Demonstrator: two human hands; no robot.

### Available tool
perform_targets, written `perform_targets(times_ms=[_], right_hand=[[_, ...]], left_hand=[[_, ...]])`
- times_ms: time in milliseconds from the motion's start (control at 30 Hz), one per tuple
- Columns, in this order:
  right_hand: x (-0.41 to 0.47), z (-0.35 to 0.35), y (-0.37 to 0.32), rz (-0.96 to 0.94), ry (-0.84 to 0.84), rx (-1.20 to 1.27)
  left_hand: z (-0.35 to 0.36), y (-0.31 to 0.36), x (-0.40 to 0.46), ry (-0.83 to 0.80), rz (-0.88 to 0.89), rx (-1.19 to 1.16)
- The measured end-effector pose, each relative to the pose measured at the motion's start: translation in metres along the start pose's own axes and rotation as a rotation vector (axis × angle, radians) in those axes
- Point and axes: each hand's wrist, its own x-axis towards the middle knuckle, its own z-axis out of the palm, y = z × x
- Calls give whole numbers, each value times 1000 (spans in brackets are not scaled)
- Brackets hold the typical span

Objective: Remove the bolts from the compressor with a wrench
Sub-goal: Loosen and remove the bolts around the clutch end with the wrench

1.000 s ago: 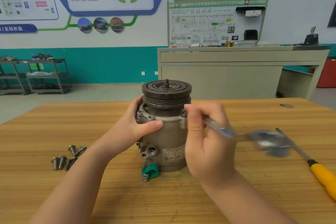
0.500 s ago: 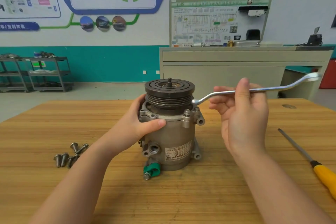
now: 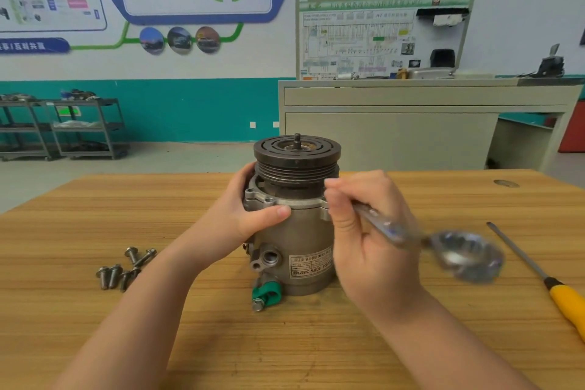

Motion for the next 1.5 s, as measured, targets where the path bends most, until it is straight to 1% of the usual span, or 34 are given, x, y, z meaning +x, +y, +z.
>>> perform_targets(times_ms=[33,67,167,233,267,367,400,433,467,500,533,600,633,700,833,933,1033,1067,1100,1133,1200,1267,1333,1400,1433,1467,1500], right_hand=[[-3,4,-2,17,17,-23],[-5,6,-5,72,49,0],[-5,7,-7,296,212,230],[3,0,0,512,328,394],[9,-3,7,648,353,488],[26,-8,32,1083,351,763],[29,-10,38,1186,348,852],[31,-12,42,1242,366,922],[32,-14,44,1248,405,964],[31,-15,42,1202,447,949],[30,-18,40,1114,469,855],[28,-20,32,879,456,566],[26,-19,28,772,432,468],[23,-15,18,624,372,403],[16,-8,5,463,228,358],[11,-8,6,253,92,242],[5,-5,6,-17,-51,71],[3,-3,5,-84,-77,19],[1,-1,4,-105,-81,-3],[-1,0,3,-72,-63,24],[-3,1,1,116,51,203],[2,-1,3,402,244,358],[11,-4,13,758,358,511],[21,-7,28,1083,383,718],[24,-8,35,1195,382,805],[28,-9,38,1260,380,872],[29,-9,41,1272,395,915]], left_hand=[[0,0,0,2,1,-4],[0,0,0,1,1,-1],[1,0,1,-3,-3,0],[2,-1,1,-1,3,-8],[1,-1,1,2,4,-10],[1,-1,1,6,4,-9],[1,0,1,5,3,-5],[1,0,1,6,4,0],[1,0,1,5,5,3],[0,-1,1,4,5,2],[0,-1,1,4,5,2],[-1,-2,2,5,0,7],[-1,-2,2,6,-5,11],[-1,-3,2,6,-8,20],[0,-3,2,4,-1,15],[0,-2,2,8,5,14],[0,-1,1,19,19,26],[0,-1,1,23,28,22],[0,-1,1,23,30,14],[1,-1,1,18,27,8],[1,0,0,10,18,10],[1,0,0,12,13,18],[0,0,0,14,12,23],[0,0,1,9,8,29],[0,1,1,7,6,28],[0,0,1,8,6,24],[1,0,1,10,6,21]])
